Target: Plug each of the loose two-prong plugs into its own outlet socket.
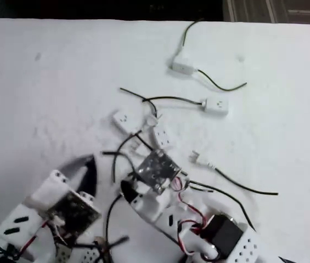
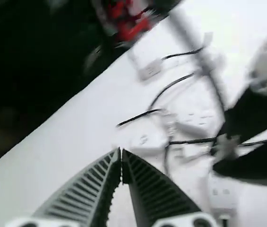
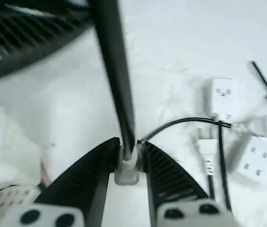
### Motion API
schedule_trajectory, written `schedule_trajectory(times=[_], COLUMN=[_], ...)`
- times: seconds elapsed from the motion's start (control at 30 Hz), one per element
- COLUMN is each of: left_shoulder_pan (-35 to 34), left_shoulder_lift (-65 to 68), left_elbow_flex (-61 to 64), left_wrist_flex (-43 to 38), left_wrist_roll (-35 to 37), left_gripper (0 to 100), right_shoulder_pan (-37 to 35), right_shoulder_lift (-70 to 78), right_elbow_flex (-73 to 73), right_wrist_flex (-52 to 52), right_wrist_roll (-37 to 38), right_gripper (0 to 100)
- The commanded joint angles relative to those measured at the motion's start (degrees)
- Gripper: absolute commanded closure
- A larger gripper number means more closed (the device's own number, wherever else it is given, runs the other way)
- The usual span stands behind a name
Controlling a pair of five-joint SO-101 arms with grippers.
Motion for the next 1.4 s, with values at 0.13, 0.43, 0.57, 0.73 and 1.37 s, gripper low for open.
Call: schedule_trajectory(times=[0.13, 0.43, 0.57, 0.73, 1.37], left_shoulder_pan=[-15.08, -17.54, -17.54, -17.54, -21.23], left_shoulder_lift=[-0.4, -0.4, -0.4, -0.4, -0.4], left_elbow_flex=[5.89, 19.16, 23.3, 25.58, 25.41], left_wrist_flex=[0.18, -7.56, -9.85, -9.76, -9.85], left_wrist_roll=[-0.09, 3.87, 4.4, 4.4, 4.84], left_gripper=[97, 97, 97, 97, 97], right_shoulder_pan=[4.44, 11.12, 11.21, 11.03, 11.3], right_shoulder_lift=[1.01, 18.33, 23.08, 24.57, 24.75], right_elbow_flex=[8.97, 12.22, 12.22, 12.57, 14.86], right_wrist_flex=[-13.14, -26.95, -30.02, -31.69, -33.71], right_wrist_roll=[1.23, 2.37, 2.29, -0.88, -0.88], right_gripper=[98.1, 98.1, 98.1, 98.1, 98.1])
